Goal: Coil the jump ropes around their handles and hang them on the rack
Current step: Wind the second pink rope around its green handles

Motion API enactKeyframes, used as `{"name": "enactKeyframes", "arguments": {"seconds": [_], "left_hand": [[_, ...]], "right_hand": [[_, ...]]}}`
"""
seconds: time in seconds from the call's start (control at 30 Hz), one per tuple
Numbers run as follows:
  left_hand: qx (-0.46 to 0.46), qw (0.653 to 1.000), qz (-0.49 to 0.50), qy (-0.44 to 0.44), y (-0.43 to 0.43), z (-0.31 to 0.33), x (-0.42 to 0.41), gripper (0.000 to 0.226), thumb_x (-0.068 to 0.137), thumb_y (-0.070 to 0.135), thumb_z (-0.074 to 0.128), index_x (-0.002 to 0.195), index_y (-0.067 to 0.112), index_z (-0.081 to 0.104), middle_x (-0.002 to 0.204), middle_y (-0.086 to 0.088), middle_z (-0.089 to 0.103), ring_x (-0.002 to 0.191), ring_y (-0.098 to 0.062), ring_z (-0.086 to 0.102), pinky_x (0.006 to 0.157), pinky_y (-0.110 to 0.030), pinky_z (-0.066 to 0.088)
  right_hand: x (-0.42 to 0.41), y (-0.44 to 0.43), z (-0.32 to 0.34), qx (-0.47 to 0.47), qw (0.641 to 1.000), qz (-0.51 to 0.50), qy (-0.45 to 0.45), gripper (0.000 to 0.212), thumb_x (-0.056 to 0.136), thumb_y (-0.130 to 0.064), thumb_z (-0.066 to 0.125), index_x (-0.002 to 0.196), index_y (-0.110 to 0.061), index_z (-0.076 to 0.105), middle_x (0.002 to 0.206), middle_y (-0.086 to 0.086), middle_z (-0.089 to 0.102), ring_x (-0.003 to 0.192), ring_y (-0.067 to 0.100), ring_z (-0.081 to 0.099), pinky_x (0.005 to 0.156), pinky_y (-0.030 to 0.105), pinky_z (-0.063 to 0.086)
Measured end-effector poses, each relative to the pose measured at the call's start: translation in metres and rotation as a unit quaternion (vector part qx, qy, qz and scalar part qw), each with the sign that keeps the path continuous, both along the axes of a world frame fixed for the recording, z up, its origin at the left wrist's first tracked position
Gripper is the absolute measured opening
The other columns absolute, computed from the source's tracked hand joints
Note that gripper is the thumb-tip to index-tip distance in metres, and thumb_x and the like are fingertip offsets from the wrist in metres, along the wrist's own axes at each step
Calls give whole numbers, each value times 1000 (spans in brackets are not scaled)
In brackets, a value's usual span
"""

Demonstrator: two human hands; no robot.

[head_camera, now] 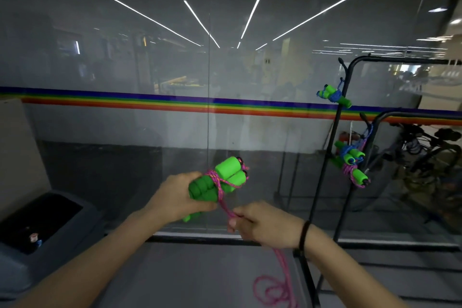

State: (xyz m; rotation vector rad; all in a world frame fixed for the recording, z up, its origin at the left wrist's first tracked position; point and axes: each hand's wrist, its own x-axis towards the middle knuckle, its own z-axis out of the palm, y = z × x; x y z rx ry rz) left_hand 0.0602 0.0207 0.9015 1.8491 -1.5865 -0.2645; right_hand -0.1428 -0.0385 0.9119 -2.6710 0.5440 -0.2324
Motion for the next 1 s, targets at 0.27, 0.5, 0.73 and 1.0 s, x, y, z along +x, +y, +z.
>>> {"name": "enactKeyframes", "arguments": {"seconds": [0.27,0.5,0.73,1.0], "left_hand": [[107,934,-164,-300,10,-7,10,43,64,44,72,103,35,56,97,7,67,92,-14,59,70,-27,39],[63,957,-273,-79,14,9,7,42,59,32,86,94,25,66,91,3,67,85,-10,61,77,-26,48],[30,955,-209,210,16,19,19,34,64,0,81,96,8,70,80,-2,73,72,-10,66,65,-22,54],[0,980,4,198,-4,5,28,19,62,21,85,74,13,73,65,-3,73,57,-12,66,57,-24,52]], "right_hand": [[24,-14,32,5,999,12,-52,18,79,-33,68,81,-16,72,65,-7,63,56,-6,51,57,11,36],[40,-31,11,263,944,-11,-199,20,83,-1,61,66,-10,62,39,-17,56,37,-8,45,43,3,34],[31,-34,-33,259,940,-128,-181,35,95,-14,45,61,-20,51,30,-12,42,30,0,38,39,12,33],[47,-15,-29,119,989,-77,-32,34,96,-28,43,62,-27,47,60,-11,48,54,1,45,57,15,37]]}}
